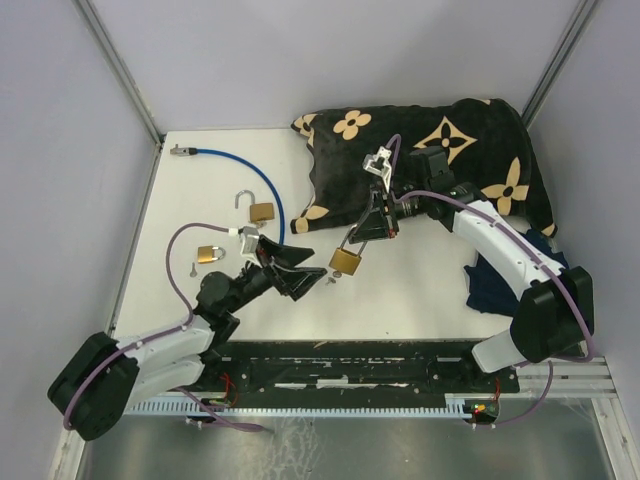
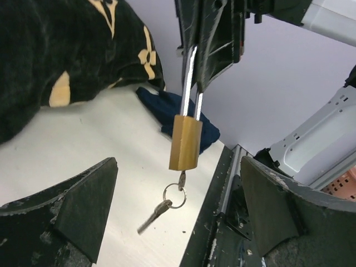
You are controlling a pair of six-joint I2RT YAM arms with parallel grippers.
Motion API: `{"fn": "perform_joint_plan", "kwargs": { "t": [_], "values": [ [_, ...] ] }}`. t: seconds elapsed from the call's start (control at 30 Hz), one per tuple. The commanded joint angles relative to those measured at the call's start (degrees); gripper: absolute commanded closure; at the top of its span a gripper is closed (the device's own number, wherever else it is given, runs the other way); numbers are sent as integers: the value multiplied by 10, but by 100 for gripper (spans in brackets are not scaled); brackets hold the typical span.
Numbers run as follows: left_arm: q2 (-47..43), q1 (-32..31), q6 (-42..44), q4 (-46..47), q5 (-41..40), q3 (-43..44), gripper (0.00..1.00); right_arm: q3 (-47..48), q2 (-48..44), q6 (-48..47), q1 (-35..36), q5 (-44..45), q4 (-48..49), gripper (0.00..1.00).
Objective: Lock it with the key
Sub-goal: Lock the lock.
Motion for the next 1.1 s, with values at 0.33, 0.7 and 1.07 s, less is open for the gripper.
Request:
{"fn": "perform_joint_plan", "kwargs": {
  "t": [0.33,0.7,1.07],
  "values": [
    [143,-15,-114,96,16,52,24,-36,-23,182,-31,-51,182,98],
    [185,-18,-120,91,24,71,48,-35,-11,185,-31,-56,183,98],
    [221,-19,-146,123,50,71,57,-37,-10,185,-31,-51,184,98]
  ]
}}
